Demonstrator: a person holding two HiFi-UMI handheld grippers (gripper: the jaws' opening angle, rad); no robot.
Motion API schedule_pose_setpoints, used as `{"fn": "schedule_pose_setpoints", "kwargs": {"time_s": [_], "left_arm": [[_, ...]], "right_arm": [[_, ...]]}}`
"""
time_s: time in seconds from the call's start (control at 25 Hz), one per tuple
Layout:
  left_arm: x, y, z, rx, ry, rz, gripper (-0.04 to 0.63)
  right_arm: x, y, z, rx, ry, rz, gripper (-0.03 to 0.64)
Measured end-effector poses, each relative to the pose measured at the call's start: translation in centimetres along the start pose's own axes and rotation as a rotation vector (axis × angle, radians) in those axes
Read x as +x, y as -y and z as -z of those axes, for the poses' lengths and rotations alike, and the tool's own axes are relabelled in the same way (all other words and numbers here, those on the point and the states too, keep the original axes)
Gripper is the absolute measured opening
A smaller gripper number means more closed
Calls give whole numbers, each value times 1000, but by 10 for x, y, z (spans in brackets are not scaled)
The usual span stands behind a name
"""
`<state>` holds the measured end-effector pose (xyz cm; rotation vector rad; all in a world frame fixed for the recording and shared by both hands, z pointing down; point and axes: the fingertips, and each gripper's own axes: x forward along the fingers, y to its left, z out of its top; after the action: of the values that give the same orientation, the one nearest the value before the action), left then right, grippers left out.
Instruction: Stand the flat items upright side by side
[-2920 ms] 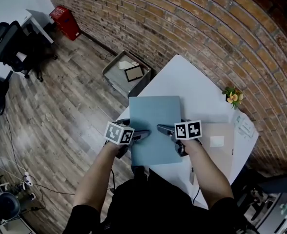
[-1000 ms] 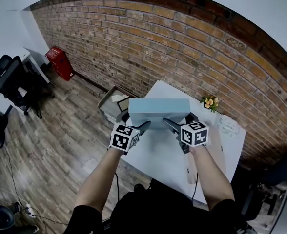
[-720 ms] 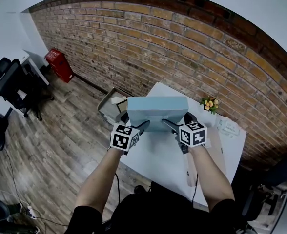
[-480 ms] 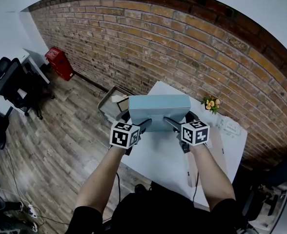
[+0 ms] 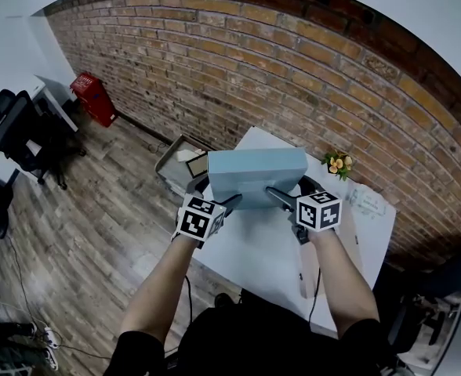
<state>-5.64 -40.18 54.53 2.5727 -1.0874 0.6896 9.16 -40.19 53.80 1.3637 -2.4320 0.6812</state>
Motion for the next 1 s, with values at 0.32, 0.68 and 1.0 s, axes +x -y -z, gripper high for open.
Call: {"fn": "schedule_pose_setpoints", "kwargs": {"time_s": [0.32,0.68,1.0], "left_arm": [[-10,0,2,3,18,-5,451],[-50,7,12,-44,57,-29,451],[-65,58,33,-68,64,39,451]], "right_arm": [[-8,-3,0,-7,13,-6,474],[-48,-7,6,26,24,65,474],[-103,-10,50,77,6,131,477]]}}
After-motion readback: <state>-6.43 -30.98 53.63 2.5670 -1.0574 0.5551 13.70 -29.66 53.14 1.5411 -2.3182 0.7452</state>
